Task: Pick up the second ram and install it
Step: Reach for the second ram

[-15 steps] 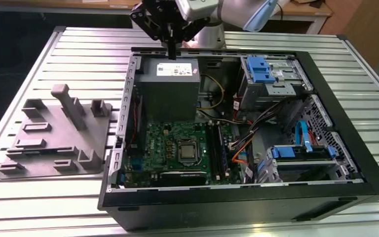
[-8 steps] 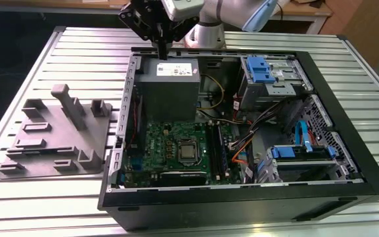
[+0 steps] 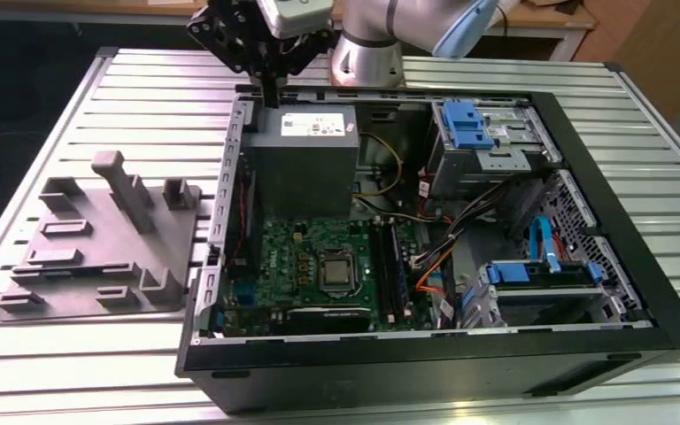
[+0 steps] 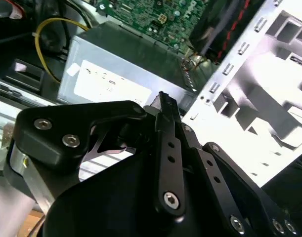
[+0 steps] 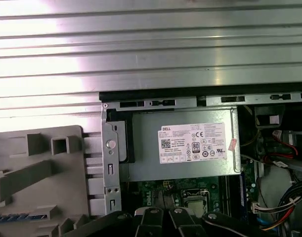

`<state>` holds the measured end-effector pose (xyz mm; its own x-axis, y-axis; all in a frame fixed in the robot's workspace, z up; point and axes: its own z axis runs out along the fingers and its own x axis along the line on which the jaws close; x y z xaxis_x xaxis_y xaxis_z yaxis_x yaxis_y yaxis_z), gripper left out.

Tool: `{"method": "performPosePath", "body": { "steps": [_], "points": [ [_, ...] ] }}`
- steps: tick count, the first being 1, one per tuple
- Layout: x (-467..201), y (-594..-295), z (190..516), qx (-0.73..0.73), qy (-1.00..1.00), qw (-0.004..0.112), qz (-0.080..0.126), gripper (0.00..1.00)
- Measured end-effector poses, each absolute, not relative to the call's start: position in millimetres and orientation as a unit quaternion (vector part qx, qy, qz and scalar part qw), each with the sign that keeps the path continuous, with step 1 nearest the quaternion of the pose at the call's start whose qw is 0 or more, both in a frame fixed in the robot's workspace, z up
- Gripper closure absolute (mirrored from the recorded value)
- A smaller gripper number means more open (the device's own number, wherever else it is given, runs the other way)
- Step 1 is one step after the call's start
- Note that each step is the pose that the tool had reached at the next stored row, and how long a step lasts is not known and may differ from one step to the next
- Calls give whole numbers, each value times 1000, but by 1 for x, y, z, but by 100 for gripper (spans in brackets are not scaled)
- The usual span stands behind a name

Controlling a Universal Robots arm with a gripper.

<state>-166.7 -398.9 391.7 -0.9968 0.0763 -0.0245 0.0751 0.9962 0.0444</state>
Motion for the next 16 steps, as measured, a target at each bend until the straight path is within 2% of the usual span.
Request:
{"method": "performPosePath", "body": {
  "steps": [16],
  "points": [
    [-208,-399,390,38,999,13,22,90]
  ]
}}
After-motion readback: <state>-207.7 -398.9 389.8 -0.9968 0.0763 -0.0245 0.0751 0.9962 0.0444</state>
